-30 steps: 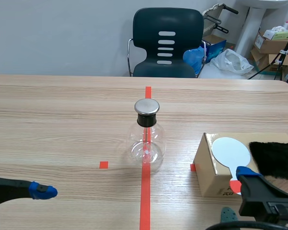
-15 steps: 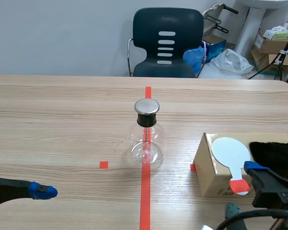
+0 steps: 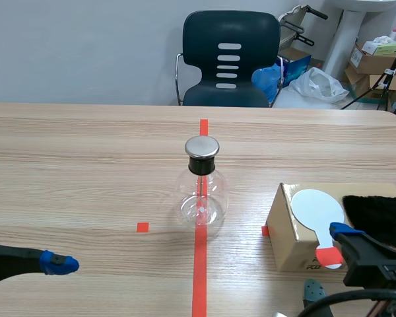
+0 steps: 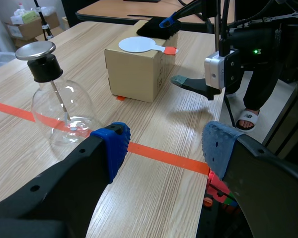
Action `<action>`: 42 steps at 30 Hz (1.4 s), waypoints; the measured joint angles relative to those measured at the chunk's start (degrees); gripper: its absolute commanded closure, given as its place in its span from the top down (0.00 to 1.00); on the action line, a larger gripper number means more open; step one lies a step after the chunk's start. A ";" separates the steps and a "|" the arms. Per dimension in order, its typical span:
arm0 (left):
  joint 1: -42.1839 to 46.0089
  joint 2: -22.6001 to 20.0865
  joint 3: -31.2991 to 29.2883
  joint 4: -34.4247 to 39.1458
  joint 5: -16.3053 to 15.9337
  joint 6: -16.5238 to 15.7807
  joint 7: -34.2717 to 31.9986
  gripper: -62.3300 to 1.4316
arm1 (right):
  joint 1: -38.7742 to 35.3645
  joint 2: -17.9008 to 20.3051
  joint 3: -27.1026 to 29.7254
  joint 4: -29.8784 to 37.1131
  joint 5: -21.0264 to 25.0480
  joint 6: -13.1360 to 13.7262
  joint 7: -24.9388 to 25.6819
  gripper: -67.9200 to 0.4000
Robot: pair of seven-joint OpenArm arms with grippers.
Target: Do the electroscope experiment
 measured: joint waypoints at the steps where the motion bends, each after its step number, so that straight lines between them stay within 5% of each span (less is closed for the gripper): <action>1: 0.00 0.00 0.00 0.00 0.00 0.00 0.00 0.57 | 0.00 0.00 0.00 0.00 0.04 0.00 0.00 0.98; 8: 0.00 0.00 0.00 0.00 0.00 0.00 0.00 0.57 | 0.00 0.00 0.00 0.00 0.07 0.00 0.02 0.71; 15: 0.00 0.00 0.00 0.00 0.00 0.00 0.00 0.57 | 0.00 0.00 0.20 0.02 0.07 0.00 -0.20 0.65; 33: 0.00 0.00 0.00 0.00 0.00 0.00 0.00 0.57 | 0.00 0.00 1.22 0.52 0.00 -0.02 -0.22 0.01; 42: 0.00 0.00 0.00 0.00 0.00 0.00 0.00 0.57 | 0.02 0.00 1.22 0.55 -0.13 -0.26 -0.22 0.02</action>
